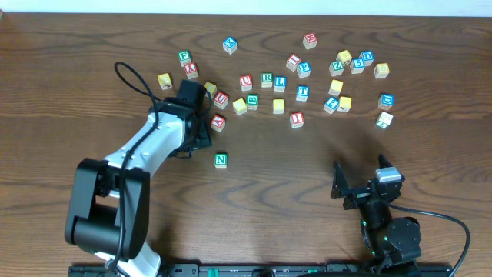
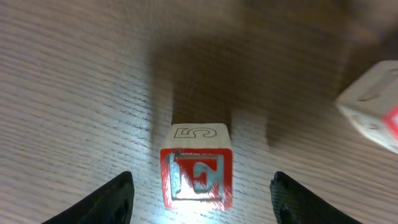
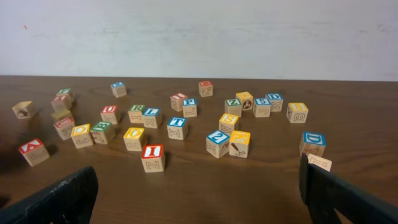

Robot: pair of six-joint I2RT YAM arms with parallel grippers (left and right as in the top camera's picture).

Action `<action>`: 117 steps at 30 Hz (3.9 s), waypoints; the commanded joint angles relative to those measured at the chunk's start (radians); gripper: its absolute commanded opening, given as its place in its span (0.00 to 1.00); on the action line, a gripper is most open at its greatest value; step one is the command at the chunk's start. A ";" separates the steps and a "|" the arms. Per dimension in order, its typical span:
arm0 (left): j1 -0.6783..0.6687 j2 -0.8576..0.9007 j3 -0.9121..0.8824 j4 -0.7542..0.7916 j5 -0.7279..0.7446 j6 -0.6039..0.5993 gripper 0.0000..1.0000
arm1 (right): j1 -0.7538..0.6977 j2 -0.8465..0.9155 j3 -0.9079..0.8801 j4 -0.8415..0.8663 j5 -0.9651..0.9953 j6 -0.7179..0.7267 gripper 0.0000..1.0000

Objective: Spell out NEURIPS
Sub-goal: 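Lower the left gripper onto the red E block and close, then lift the red E block and carry it toward the N block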

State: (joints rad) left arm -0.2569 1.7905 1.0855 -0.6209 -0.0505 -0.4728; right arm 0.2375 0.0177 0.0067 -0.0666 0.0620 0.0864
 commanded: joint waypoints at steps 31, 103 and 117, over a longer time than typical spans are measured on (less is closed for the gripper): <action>0.003 0.019 0.006 0.003 -0.013 0.024 0.69 | -0.008 -0.003 -0.001 -0.005 -0.002 -0.006 0.99; 0.003 0.020 -0.035 0.052 -0.013 0.028 0.34 | -0.008 -0.003 -0.001 -0.005 -0.002 -0.006 0.99; 0.003 0.020 -0.034 0.052 -0.012 0.035 0.30 | -0.008 -0.003 -0.001 -0.005 -0.002 -0.006 0.99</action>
State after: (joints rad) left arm -0.2569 1.8046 1.0634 -0.5678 -0.0513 -0.4442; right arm 0.2375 0.0177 0.0067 -0.0666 0.0620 0.0864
